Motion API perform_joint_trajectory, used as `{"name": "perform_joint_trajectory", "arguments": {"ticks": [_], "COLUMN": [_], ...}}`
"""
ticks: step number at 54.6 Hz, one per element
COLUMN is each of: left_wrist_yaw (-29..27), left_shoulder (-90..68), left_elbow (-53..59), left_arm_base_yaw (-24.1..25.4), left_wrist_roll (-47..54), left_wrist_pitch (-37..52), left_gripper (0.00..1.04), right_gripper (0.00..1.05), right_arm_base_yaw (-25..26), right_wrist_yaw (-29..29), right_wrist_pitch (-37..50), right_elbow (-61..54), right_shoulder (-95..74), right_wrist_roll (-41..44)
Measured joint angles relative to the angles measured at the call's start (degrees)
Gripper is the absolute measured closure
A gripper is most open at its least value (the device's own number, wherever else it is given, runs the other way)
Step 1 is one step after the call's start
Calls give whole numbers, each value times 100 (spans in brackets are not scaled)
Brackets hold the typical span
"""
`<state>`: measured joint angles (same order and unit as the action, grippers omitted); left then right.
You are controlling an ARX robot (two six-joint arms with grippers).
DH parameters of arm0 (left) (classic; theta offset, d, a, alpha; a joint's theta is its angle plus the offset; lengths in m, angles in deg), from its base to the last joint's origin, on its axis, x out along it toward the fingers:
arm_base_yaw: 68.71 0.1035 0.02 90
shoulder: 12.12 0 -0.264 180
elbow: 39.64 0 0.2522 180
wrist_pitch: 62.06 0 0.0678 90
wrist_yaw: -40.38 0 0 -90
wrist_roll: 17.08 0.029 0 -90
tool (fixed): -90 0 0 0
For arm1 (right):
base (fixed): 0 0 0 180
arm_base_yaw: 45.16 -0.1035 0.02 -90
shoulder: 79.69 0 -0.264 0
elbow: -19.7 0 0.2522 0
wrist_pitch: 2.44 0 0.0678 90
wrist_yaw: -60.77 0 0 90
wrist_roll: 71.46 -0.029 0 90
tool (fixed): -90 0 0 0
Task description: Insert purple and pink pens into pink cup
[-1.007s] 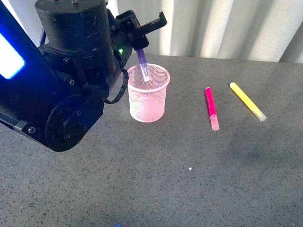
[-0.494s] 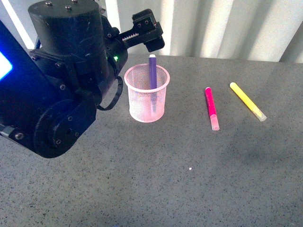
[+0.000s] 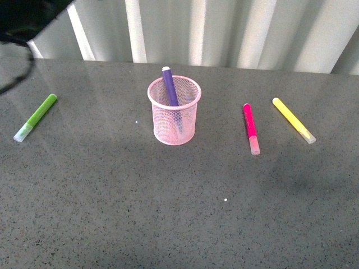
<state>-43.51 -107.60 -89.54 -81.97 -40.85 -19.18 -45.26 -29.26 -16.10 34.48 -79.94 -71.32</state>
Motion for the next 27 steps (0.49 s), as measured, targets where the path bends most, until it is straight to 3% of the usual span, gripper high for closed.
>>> {"name": "perform_joint_trajectory", "arguments": {"ticks": [16, 20, 27], "left_wrist_yaw": [841, 376, 138], "left_shoulder": [2140, 2361, 2857], "left_elbow": [1307, 1633, 2144], "left_arm_base_yaw": [1829, 2164, 2168], "left_wrist_roll": [-7, 734, 1823], "left_wrist_pitch": [-892, -546, -490], "left_gripper": [8, 20, 43], "right_gripper": [7, 7, 7], "right_arm_base_yaw": [0, 0, 0], "right_wrist_yaw": [0, 2, -2], "right_wrist_pitch": [0, 0, 0], "right_elbow": [0, 0, 0], "right_shoulder": [0, 0, 0], "right_wrist_roll": [0, 0, 0]}}
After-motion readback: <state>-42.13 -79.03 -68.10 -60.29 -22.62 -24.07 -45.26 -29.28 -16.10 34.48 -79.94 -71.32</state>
